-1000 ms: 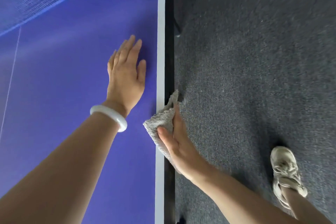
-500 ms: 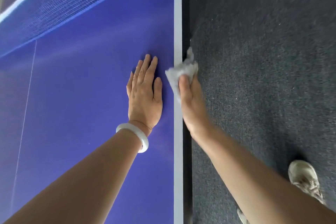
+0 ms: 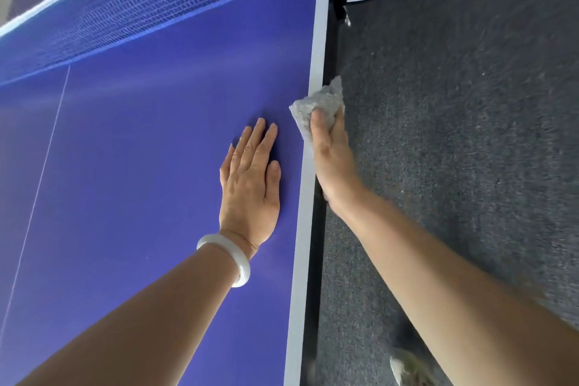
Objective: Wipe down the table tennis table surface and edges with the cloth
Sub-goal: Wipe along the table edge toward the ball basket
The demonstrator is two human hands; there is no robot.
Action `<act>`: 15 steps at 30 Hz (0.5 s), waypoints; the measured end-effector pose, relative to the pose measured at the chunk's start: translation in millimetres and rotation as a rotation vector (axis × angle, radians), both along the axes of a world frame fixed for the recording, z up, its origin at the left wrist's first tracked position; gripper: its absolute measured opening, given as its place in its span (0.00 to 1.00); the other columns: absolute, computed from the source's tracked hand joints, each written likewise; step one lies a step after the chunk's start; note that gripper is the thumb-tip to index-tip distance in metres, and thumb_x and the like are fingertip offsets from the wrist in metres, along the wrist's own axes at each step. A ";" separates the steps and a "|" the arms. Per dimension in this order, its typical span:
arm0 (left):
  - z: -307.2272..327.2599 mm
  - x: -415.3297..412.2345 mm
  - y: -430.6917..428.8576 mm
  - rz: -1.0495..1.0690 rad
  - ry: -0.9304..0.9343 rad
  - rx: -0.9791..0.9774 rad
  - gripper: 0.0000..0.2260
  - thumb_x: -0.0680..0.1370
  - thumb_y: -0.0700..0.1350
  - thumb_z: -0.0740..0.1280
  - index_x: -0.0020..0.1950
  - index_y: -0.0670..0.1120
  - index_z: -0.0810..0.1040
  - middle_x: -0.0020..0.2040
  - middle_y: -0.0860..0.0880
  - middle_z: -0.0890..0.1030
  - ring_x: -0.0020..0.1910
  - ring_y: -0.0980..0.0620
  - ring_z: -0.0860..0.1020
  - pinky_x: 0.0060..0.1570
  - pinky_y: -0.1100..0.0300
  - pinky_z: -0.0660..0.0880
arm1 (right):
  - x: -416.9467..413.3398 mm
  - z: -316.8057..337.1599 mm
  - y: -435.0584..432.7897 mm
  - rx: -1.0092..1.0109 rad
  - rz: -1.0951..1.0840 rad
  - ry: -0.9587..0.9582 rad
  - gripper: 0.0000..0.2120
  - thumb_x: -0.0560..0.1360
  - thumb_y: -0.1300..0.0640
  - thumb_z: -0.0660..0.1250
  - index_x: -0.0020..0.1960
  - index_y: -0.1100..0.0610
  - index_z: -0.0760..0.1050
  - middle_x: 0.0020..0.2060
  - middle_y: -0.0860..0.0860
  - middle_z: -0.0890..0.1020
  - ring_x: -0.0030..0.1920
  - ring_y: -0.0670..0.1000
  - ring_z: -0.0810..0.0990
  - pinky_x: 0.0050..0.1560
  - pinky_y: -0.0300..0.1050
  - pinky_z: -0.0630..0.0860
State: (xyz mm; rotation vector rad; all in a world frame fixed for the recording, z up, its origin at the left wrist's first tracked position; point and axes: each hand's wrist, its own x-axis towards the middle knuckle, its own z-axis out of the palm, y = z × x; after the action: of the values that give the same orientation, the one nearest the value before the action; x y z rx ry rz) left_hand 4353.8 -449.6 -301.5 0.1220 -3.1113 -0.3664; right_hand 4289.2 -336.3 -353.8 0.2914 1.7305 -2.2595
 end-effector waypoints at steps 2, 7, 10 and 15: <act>0.3 0.2 -0.3 -0.001 -0.001 -0.001 0.23 0.83 0.46 0.50 0.79 0.50 0.60 0.79 0.55 0.55 0.78 0.59 0.50 0.77 0.50 0.49 | 51.2 4.9 1.1 0.001 0.005 0.015 0.33 0.80 0.41 0.54 0.78 0.57 0.54 0.73 0.54 0.66 0.72 0.46 0.66 0.72 0.39 0.61; -0.3 -0.6 -0.1 -0.004 -0.014 0.004 0.23 0.83 0.46 0.50 0.79 0.51 0.59 0.79 0.56 0.55 0.79 0.58 0.49 0.78 0.52 0.47 | 92.0 9.9 6.2 0.003 0.100 -0.018 0.36 0.78 0.39 0.55 0.79 0.59 0.53 0.70 0.55 0.69 0.71 0.49 0.68 0.74 0.49 0.63; -0.8 1.1 -0.4 -0.014 -0.022 -0.026 0.23 0.83 0.47 0.49 0.80 0.50 0.59 0.80 0.54 0.55 0.79 0.56 0.50 0.78 0.51 0.47 | 21.7 13.6 3.7 -0.011 0.035 -0.069 0.28 0.83 0.48 0.56 0.77 0.61 0.56 0.70 0.59 0.70 0.70 0.53 0.71 0.73 0.50 0.65; -1.4 -0.2 -0.1 -0.025 -0.016 -0.065 0.24 0.83 0.48 0.48 0.79 0.48 0.60 0.80 0.52 0.56 0.79 0.53 0.52 0.78 0.50 0.49 | -43.8 15.5 9.0 -0.066 0.017 -0.079 0.24 0.83 0.50 0.58 0.77 0.52 0.59 0.69 0.51 0.73 0.67 0.47 0.73 0.67 0.37 0.69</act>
State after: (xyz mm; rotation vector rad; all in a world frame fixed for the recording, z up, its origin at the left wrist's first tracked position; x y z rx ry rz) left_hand 4353.6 -449.7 -302.9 0.0859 -3.1390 -0.2657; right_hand 4245.4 -327.4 -338.3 0.3462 1.6099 -2.2560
